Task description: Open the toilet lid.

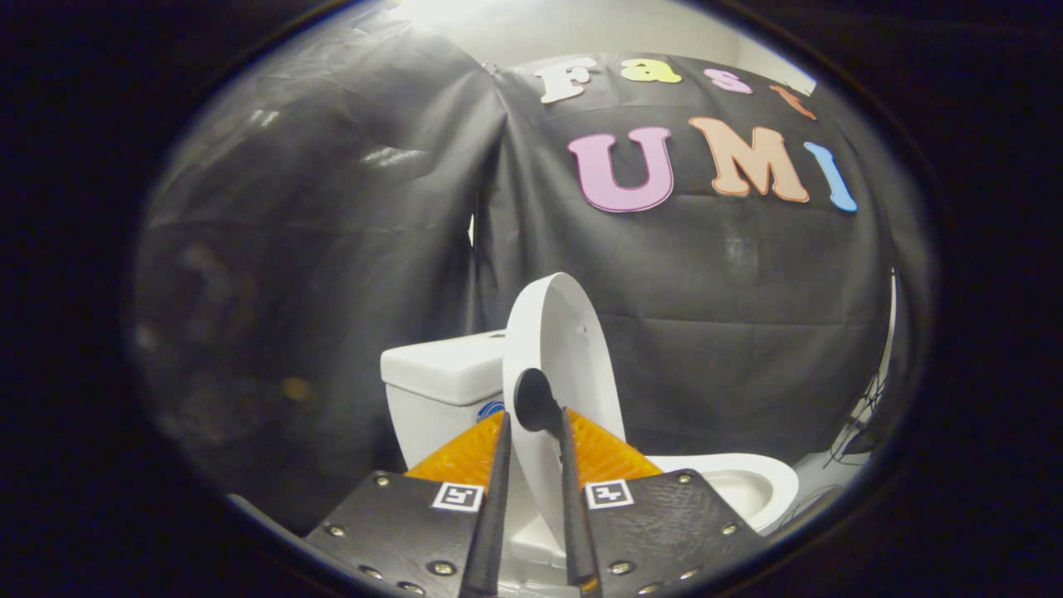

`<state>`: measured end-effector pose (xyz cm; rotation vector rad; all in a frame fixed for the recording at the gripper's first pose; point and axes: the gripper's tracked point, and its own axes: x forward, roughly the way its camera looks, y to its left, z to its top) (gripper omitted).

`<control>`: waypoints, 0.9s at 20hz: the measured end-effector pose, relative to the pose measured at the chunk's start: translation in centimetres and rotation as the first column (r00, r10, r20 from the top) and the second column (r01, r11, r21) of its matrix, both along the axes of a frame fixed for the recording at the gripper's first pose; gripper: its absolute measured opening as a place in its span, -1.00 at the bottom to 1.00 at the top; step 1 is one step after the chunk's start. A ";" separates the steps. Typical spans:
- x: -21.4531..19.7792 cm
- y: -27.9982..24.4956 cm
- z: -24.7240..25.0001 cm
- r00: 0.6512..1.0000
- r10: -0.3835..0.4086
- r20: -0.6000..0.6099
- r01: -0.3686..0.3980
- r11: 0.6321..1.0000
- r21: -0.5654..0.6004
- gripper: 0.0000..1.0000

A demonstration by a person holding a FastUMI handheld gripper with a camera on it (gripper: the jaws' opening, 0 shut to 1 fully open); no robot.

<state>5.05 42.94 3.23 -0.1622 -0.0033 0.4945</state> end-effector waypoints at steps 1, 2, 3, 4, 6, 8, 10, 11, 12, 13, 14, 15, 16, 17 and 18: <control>0.2 -0.4 0.0 1.000 -0.002 -0.016 0.002 1.000 0.001 -0.36; 0.2 -0.7 0.0 0.999 0.007 -0.034 -0.007 1.000 0.005 -0.16; 0.1 -1.1 0.0 0.999 0.019 -0.049 -0.018 1.000 0.013 0.04; -0.2 -1.6 0.5 0.998 0.027 -0.048 -0.026 0.999 0.022 0.27; -0.2 -3.2 1.6 0.999 0.016 -0.031 -0.015 1.000 0.024 0.74; -0.2 -4.8 2.7 1.000 0.003 -0.005 -0.003 1.000 0.027 0.97; 0.1 -6.4 3.3 1.000 -0.017 -0.001 0.017 0.999 0.038 0.97; 0.2 -7.1 3.6 1.000 -0.024 0.000 0.024 0.999 0.044 0.97; 0.4 -7.8 3.9 0.999 -0.036 -0.001 0.036 0.998 0.047 0.97; 0.5 -8.6 4.3 0.999 -0.049 0.004 0.049 0.998 0.049 0.97; 0.7 -9.5 4.6 0.998 -0.059 0.010 0.059 0.997 0.051 0.97; 0.8 -10.3 5.1 0.997 -0.069 0.019 0.068 0.996 0.054 0.97; 1.0 -11.1 5.5 0.996 -0.079 0.028 0.077 0.995 0.058 0.97; 1.0 -11.8 6.0 0.996 -0.087 0.035 0.085 0.994 0.063 0.97; 1.2 -12.4 6.2 0.995 -0.097 0.037 0.094 0.993 0.068 0.97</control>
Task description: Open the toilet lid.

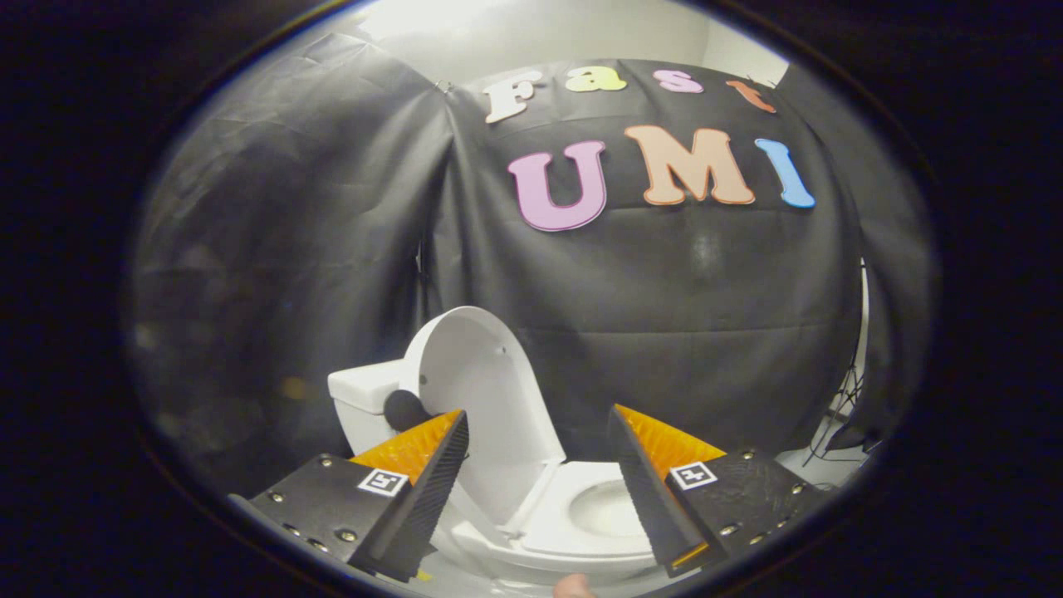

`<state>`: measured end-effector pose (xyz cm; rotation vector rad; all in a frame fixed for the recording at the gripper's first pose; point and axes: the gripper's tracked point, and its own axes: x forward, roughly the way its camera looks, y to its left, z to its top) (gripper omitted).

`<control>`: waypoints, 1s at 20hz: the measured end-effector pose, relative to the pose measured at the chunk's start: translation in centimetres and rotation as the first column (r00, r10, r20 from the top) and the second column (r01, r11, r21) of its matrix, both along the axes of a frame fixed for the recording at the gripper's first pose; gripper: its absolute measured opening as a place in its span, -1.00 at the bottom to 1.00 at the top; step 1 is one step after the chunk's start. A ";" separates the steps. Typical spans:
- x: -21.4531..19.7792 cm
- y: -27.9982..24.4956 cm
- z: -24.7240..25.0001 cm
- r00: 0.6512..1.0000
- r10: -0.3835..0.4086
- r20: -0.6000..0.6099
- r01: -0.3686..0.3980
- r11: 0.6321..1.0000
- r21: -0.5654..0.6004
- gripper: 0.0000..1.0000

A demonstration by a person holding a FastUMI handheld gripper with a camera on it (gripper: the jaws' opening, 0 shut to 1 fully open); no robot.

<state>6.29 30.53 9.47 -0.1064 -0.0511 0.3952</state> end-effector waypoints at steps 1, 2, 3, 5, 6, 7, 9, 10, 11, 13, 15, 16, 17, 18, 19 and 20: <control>0.1 -0.6 0.3 1.000 -0.007 0.000 0.007 1.000 0.006 0.97; 0.3 -1.2 0.4 1.000 -0.016 -0.002 0.016 1.000 0.010 0.97; 0.5 -1.9 0.5 1.000 -0.028 -0.002 0.028 1.000 0.010 0.97; 0.7 -3.1 0.8 0.999 -0.049 0.002 0.049 0.999 -0.001 0.97; 0.9 -3.7 0.8 0.999 -0.053 0.002 0.053 0.999 -0.009 0.97; 1.0 -4.3 0.9 0.998 -0.059 0.001 0.059 0.998 -0.016 0.97; 0.9 -5.9 1.0 0.998 -0.070 -0.003 0.070 0.997 -0.031 0.97; 1.0 -6.7 1.0 0.997 -0.080 -0.004 0.080 0.996 -0.037 0.97; 1.0 -7.7 1.1 0.996 -0.093 -0.004 0.093 0.995 -0.042 0.97; 1.1 -9.4 1.4 0.993 -0.117 -0.002 0.117 0.992 -0.047 0.98; 1.1 -11.1 1.8 0.991 -0.133 -0.001 0.133 0.990 -0.045 0.98; 1.0 -11.9 1.9 0.990 -0.143 -0.001 0.143 0.989 -0.046 0.98; 0.9 -12.6 2.2 0.989 -0.150 0.003 0.150 0.987 -0.048 0.98; 0.7 -13.2 2.3 0.987 -0.162 0.007 0.162 0.986 -0.048 0.97; 0.6 -14.1 2.6 0.984 -0.179 0.011 0.180 0.983 -0.043 0.97; 0.6 -14.8 2.8 0.981 -0.194 0.016 0.194 0.980 -0.033 0.98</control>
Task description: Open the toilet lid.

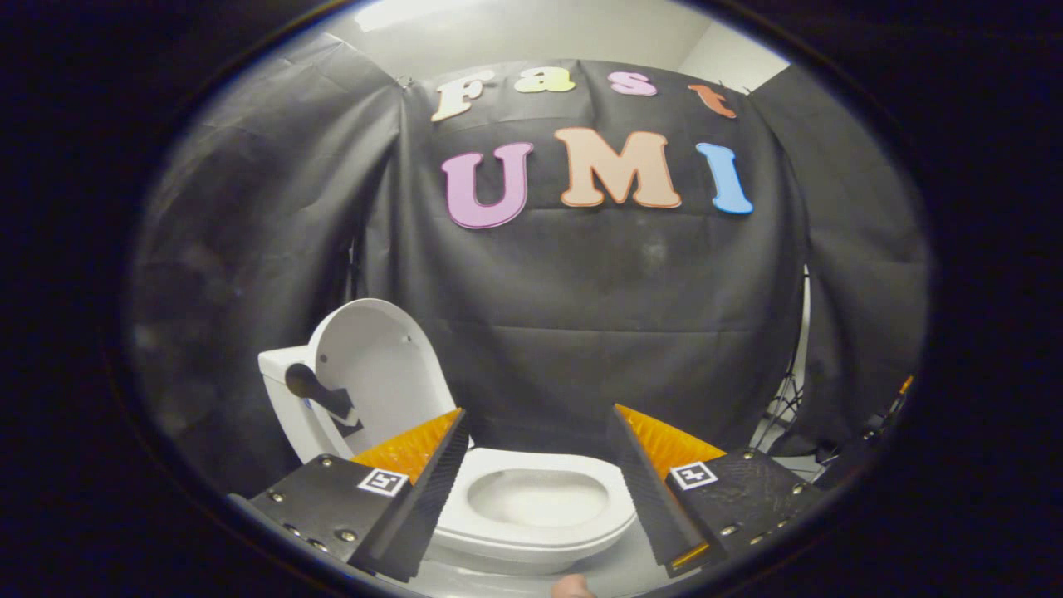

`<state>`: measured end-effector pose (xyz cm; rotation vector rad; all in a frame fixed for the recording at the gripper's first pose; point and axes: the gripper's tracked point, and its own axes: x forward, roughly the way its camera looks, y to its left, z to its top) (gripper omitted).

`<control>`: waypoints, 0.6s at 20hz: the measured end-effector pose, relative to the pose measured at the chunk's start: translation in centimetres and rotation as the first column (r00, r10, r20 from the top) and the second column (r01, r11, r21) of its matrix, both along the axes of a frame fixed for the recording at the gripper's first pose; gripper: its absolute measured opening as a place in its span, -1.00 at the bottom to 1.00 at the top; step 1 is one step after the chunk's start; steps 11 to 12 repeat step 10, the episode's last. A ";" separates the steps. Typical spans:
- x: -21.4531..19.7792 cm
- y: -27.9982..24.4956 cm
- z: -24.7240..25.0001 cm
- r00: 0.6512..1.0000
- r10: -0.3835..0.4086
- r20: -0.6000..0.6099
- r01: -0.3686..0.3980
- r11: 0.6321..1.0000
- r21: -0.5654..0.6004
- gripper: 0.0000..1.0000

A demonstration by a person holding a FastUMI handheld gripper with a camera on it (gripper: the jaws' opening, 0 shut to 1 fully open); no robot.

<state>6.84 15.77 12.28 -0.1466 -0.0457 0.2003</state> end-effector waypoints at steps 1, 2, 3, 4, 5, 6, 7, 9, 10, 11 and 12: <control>-0.1 -0.5 0.4 1.000 -0.007 0.005 0.007 1.000 0.015 0.98; -0.2 -0.6 0.4 1.000 -0.002 0.000 0.002 0.999 0.034 0.98; -0.3 -0.5 0.5 1.000 0.012 -0.008 -0.011 0.998 0.057 0.97; -0.6 -0.4 0.5 1.000 0.027 -0.011 -0.026 0.996 0.080 0.98; -0.7 -0.3 0.6 0.999 0.038 -0.016 -0.037 0.995 0.094 0.98; -0.6 -0.6 0.5 0.999 0.036 -0.022 -0.034 0.994 0.101 0.98; -0.6 -1.1 0.5 0.999 0.024 -0.023 -0.022 0.995 0.098 0.98; -0.8 -1.5 0.7 1.000 0.013 -0.021 -0.011 0.996 0.086 0.98; -0.7 -1.4 0.6 1.000 0.012 -0.020 -0.011 0.997 0.073 0.98; -0.7 -1.4 0.6 1.000 0.012 -0.020 -0.011 0.997 0.073 0.98; -0.7 -1.4 0.6 1.000 0.012 -0.020 -0.011 0.997 0.073 0.98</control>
